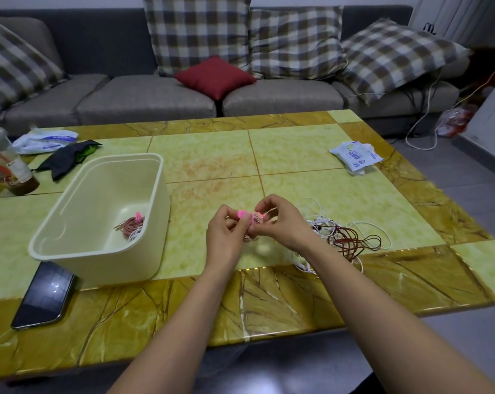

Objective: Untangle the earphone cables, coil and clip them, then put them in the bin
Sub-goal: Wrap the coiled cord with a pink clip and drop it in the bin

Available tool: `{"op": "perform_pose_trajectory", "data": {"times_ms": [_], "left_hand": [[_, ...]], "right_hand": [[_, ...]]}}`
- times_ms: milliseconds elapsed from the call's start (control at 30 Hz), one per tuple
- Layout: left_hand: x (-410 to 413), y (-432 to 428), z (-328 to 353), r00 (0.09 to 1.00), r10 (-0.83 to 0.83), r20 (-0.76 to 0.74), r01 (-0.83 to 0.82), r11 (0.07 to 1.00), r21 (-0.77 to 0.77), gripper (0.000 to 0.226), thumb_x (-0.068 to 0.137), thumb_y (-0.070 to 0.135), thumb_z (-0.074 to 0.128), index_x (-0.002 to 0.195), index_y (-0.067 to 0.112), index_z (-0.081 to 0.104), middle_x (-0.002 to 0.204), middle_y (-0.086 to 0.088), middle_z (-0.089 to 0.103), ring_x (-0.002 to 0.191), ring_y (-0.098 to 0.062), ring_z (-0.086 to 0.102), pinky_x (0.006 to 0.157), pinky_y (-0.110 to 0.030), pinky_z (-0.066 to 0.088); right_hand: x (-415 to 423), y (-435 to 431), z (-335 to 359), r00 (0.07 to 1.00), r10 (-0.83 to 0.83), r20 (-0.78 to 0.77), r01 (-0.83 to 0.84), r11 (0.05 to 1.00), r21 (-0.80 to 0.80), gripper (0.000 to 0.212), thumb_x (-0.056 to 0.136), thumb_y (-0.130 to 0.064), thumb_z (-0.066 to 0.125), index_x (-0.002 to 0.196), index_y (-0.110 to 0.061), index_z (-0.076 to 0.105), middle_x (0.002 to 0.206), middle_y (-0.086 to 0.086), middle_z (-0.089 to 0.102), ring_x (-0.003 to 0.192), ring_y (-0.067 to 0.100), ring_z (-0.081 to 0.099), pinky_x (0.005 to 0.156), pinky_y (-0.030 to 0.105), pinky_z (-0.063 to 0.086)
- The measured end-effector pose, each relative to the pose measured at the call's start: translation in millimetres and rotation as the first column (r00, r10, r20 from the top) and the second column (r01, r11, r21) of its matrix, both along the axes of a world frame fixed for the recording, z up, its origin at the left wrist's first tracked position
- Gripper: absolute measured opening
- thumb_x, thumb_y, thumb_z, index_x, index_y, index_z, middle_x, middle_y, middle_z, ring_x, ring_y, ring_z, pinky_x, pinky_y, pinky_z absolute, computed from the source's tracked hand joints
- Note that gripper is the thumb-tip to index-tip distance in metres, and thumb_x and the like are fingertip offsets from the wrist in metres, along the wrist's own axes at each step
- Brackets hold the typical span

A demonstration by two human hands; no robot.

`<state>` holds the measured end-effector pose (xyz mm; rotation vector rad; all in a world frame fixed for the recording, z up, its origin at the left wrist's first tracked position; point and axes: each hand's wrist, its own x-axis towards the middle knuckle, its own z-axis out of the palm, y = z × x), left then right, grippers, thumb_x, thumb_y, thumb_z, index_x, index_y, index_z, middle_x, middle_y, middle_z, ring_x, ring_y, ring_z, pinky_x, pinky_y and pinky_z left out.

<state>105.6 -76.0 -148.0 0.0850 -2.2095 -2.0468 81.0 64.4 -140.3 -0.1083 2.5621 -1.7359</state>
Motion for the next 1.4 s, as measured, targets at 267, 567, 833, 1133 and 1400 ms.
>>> {"op": "perform_pose_trajectory", "data": {"times_ms": [267,567,833,1133,1400], "left_hand": [[-1.7,1.0,-3.7,0.996,-0.023,-0.089,0.011,0.991,-0.132,0.016,0.093,0.020,0.064,0.086,0.011,0.053,0.076,-0.003,0.072,0.071,-0.016,0.069,0.067,-0.040,0.055],[-5.3,4.4,-6.7,0.990,0.036,-0.138,-0.059,0.984,-0.169,0.014,0.090,0.018,0.067,0.082,0.013,0.056,0.080,0.000,0.068,0.082,-0.015,0.065,0.069,-0.035,0.054],[-10.1,5.8,-8.3,0.993,0.107,-0.045,-0.108,0.994,-0.014,0.011,0.084,0.018,0.074,0.087,0.008,0.071,0.083,-0.003,0.072,0.083,-0.015,0.066,0.075,-0.030,0.053],[-7.1,0.6,-1.9,0.995,0.098,0.029,-0.102,0.972,0.211,0.013,0.081,0.007,0.076,0.092,0.000,0.075,0.076,-0.002,0.073,0.066,-0.002,0.066,0.061,-0.015,0.050],[-7.0,-0.9,-4.6,0.998,-0.022,0.053,0.009,0.971,0.241,0.010,0.083,0.006,0.073,0.092,0.011,0.074,0.089,-0.008,0.076,0.080,-0.013,0.070,0.083,-0.029,0.057]], "right_hand": [[1.9,-0.8,-9.6,0.994,0.106,-0.010,-0.105,0.993,0.059,0.012,0.085,-0.025,0.073,0.080,-0.024,0.062,0.068,-0.008,0.063,0.064,0.007,0.061,0.066,0.032,0.053],[2.4,-11.2,-11.7,0.995,-0.039,-0.089,0.041,0.999,0.024,0.024,0.083,-0.040,0.073,0.094,-0.020,0.066,0.071,0.006,0.071,0.064,0.021,0.068,0.065,0.038,0.055],[5.7,-16.4,-7.6,0.989,-0.135,-0.061,0.130,0.989,-0.070,0.020,0.086,-0.031,0.075,0.089,-0.013,0.066,0.068,0.001,0.072,0.057,0.010,0.068,0.055,0.024,0.052],[1.1,-7.1,1.3,0.979,-0.058,0.195,0.146,0.870,-0.472,0.018,0.094,-0.015,0.056,0.102,-0.005,0.069,0.069,0.003,0.066,0.068,0.013,0.061,0.070,0.023,0.051],[-0.2,-3.5,1.8,0.951,-0.082,0.297,0.257,0.741,-0.620,0.029,0.088,-0.002,0.067,0.115,0.005,0.060,0.092,0.012,0.074,0.060,0.008,0.063,0.054,0.016,0.046]]}}
